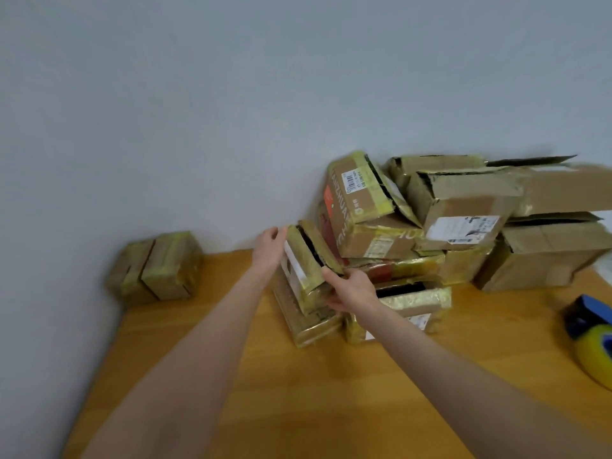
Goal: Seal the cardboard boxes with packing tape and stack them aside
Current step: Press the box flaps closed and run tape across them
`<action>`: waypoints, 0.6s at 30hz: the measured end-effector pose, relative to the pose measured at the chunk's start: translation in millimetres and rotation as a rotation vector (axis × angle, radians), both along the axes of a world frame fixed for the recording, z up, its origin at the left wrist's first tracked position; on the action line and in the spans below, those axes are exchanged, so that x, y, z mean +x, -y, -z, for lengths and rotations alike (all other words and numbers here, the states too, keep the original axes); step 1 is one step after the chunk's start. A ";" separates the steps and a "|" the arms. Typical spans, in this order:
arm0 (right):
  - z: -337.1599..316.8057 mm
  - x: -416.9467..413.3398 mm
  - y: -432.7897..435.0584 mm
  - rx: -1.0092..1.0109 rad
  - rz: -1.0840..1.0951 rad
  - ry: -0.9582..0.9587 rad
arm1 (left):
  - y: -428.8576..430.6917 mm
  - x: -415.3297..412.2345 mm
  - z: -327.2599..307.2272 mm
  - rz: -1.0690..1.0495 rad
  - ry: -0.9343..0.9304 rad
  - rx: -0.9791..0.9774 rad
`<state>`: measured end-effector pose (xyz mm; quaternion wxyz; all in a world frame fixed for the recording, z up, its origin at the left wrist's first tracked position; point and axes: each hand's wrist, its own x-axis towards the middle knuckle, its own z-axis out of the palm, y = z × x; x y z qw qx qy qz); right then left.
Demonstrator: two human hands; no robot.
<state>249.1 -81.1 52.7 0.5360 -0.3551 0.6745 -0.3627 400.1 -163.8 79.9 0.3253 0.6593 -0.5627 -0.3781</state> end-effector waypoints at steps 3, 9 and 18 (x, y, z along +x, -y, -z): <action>-7.2 -13.4 -6.0 -0.012 -0.034 0.022 | -21.3 2.1 -9.4 -0.118 -0.041 -0.090; -33.9 -34.8 -17.7 -0.106 -0.083 -0.102 | -66.4 3.8 -29.3 -0.186 -0.083 -0.181; -59.7 -57.2 -44.8 -0.197 0.066 0.166 | -106.5 -15.2 -46.1 -0.242 -0.278 -0.195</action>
